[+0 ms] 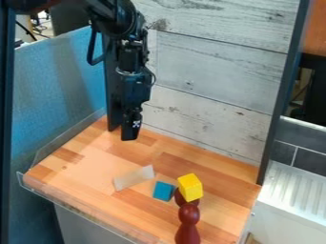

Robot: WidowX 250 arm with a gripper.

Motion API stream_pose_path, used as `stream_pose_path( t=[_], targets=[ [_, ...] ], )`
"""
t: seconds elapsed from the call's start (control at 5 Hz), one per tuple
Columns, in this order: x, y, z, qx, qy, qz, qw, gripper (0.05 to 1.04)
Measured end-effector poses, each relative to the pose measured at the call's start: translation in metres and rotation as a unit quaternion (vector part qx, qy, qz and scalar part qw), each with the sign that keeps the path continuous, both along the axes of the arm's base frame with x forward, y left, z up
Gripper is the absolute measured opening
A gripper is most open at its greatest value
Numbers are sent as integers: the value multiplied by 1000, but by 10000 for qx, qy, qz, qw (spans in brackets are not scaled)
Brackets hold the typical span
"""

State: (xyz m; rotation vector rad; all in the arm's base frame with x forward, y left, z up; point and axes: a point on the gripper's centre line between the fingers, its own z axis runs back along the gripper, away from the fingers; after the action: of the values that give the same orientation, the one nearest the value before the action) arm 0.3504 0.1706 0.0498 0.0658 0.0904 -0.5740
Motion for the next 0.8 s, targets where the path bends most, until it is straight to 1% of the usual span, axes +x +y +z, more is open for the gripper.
stream_pose_path(
  t=[0.2, 0.4, 0.6, 0.8],
  targets=[
    [-5, -3, -16, -96, 202, -14, 9997, 1001],
    [-14, -21, -1, -49, 174, -310, 9994, 1001],
    [-25, -57, 40, -27, -273, -910, 9955, 1001],
    [-35, -81, 28, 220, -435, -1702, 9842, 1000]
  ],
)
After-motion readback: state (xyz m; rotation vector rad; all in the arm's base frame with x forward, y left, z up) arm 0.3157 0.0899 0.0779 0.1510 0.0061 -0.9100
